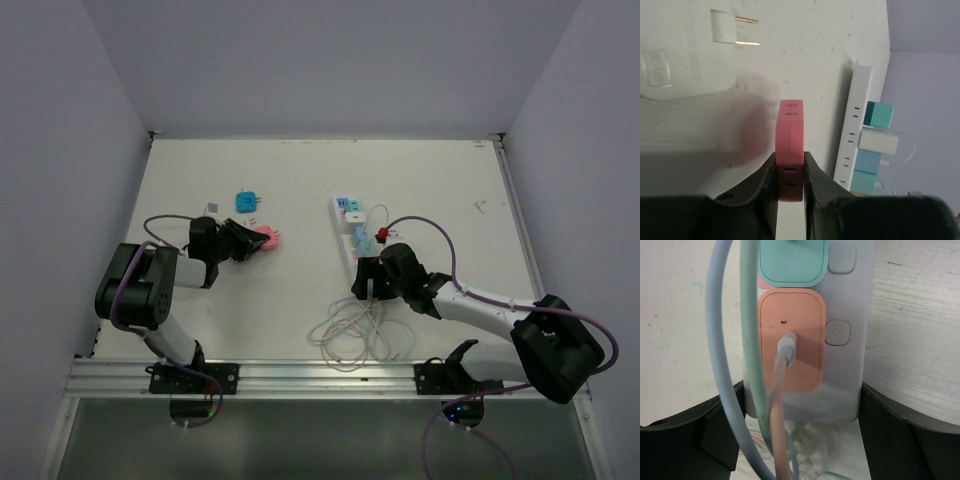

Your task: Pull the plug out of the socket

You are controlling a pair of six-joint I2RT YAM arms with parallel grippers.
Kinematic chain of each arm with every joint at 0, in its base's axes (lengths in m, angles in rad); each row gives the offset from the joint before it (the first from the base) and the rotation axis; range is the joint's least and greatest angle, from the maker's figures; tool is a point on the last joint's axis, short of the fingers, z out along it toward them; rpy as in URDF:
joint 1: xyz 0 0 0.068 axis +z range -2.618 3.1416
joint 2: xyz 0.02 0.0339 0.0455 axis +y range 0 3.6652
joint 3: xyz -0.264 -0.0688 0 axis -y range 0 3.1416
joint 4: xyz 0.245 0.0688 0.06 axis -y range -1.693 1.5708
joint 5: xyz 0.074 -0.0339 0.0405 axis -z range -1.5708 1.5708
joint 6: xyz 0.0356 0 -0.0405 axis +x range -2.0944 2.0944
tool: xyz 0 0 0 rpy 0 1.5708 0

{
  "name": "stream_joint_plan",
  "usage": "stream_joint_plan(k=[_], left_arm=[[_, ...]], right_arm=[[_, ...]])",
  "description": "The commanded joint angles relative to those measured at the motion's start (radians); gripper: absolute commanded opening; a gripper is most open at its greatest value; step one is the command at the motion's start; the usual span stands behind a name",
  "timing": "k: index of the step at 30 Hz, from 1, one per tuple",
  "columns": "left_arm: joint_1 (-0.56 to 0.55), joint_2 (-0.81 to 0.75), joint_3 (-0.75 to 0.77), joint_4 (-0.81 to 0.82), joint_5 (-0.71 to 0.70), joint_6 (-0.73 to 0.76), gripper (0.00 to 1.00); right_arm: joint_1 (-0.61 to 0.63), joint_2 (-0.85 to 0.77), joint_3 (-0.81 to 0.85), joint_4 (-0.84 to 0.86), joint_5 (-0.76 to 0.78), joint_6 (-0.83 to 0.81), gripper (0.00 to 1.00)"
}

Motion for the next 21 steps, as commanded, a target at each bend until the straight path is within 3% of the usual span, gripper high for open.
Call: stream_joint_plan(k=[1, 9, 14, 21], left_arm=[[0.075, -0.006, 0.036, -0.021, 0.068, 0.077, 0.22], [0.309, 0.001, 0.114, -0.037, 0.121, 0.075, 0.22], [0.374, 0.088, 0.18, -0.032, 0.105, 0.077, 0.23], [0.383, 0.236, 0.271, -0.021, 0.088, 0.092, 0.29]], right_arm=[[-0.01, -0.001, 0.003, -0.061, 0.042, 0.025, 0.0], [-0.01, -0.007, 0.002, -0.061, 0.037, 0.023, 0.0], [-0.01, -0.007, 0.002, -0.061, 0.032, 0.022, 0.0], [-0.01, -0.01, 0.008, -0.064, 0.025, 0.012, 0.0]])
